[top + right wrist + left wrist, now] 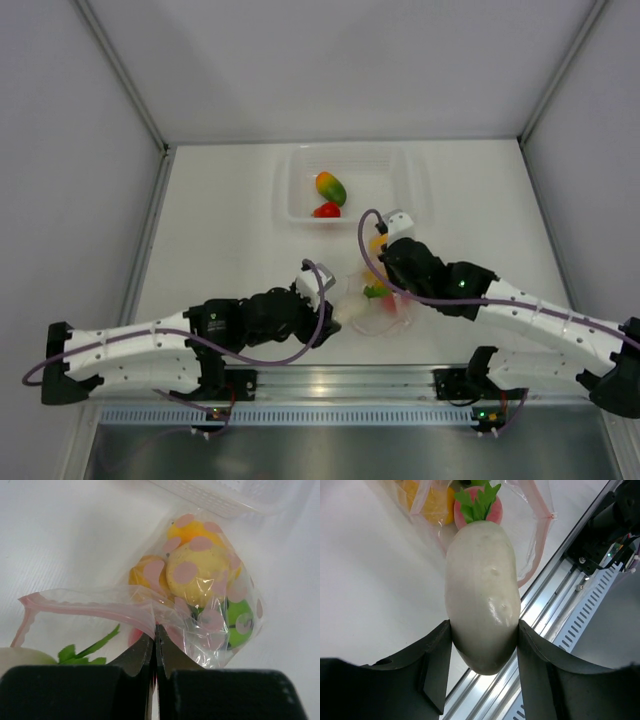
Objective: Open the zip-top bag and remove the fake food
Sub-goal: Pick up the fake vegetable from the zipper food storage bag, then place the fake vegetable in the bin.
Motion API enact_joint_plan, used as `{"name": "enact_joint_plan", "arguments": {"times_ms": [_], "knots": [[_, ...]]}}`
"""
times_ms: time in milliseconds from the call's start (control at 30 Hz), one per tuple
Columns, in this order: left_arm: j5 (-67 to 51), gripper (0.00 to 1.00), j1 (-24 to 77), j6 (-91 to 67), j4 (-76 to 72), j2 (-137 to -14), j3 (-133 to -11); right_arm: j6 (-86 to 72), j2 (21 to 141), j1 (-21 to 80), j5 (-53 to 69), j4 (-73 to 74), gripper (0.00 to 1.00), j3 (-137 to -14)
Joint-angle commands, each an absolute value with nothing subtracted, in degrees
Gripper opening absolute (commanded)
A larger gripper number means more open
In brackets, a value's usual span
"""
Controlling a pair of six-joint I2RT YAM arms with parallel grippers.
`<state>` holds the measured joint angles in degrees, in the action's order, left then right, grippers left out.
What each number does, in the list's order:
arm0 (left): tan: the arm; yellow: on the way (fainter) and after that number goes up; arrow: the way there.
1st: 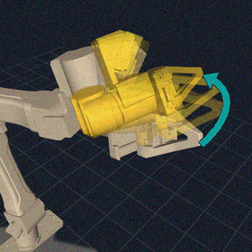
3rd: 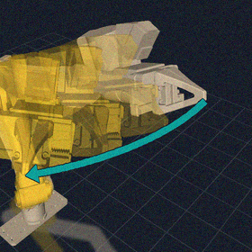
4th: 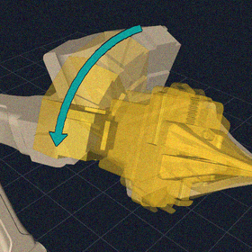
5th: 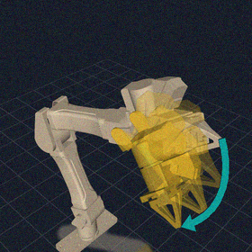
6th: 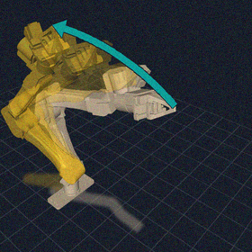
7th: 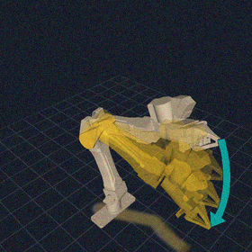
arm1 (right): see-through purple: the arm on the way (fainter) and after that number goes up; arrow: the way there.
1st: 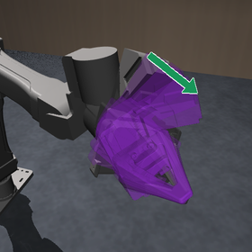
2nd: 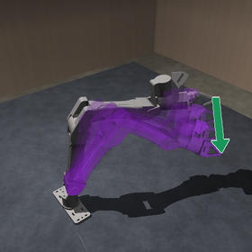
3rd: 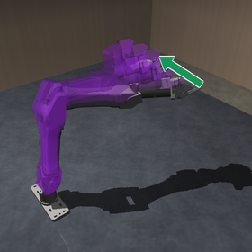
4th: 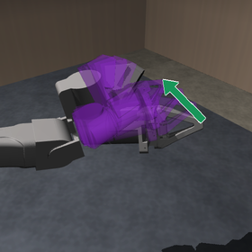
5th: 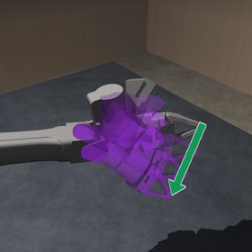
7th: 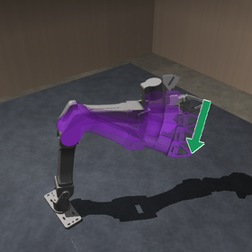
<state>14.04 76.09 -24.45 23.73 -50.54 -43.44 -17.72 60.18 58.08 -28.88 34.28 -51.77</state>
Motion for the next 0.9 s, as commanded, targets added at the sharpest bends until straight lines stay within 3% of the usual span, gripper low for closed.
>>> {"name": "enact_joint_plan", "arguments": {"times_ms": [0,300,467,567,667,700,733,867], "knots": [[15.7,0.00,76.0,-23.5,23.9,-47.5,-45.3,-19.2,58.2,55.0,-29.0,34.9,0.00,-52.9],[23.5,0.00,76.0,-21.7,24.3,-42.2,-48.4,-19.6,55.9,48.5,-26.6,35.9,0.00,-53.5],[43.3,0.00,75.9,-22.4,22.4,-42.0,-50.4,-19.4,54.1,46.5,-25.3,35.2,0.00,-52.7],[49.5,0.00,74.0,-21.0,19.7,-46.0,-53.0,-19.7,52.7,46.3,-23.9,35.2,0.00,-52.5],[40.5,0.00,62.4,-22.8,17.1,-52.5,-55.6,-20.0,51.1,46.2,-21.9,35.9,0.00,-52.7],[27.8,0.00,52.4,-24.4,15.6,-54.8,-56.2,-20.1,50.5,46.2,-21.3,36.5,0.00,-53.0],[24.1,0.00,48.2,-25.3,14.3,-56.8,-56.8,-20.1,49.2,46.2,-20.0,36.6,0.00,-53.2],[17.0,0.00,38.6,-23.5,8.0,-69.7,-63.2,-20.2,46.4,46.3,-17.2,38.8,0.00,-54.2]]}}
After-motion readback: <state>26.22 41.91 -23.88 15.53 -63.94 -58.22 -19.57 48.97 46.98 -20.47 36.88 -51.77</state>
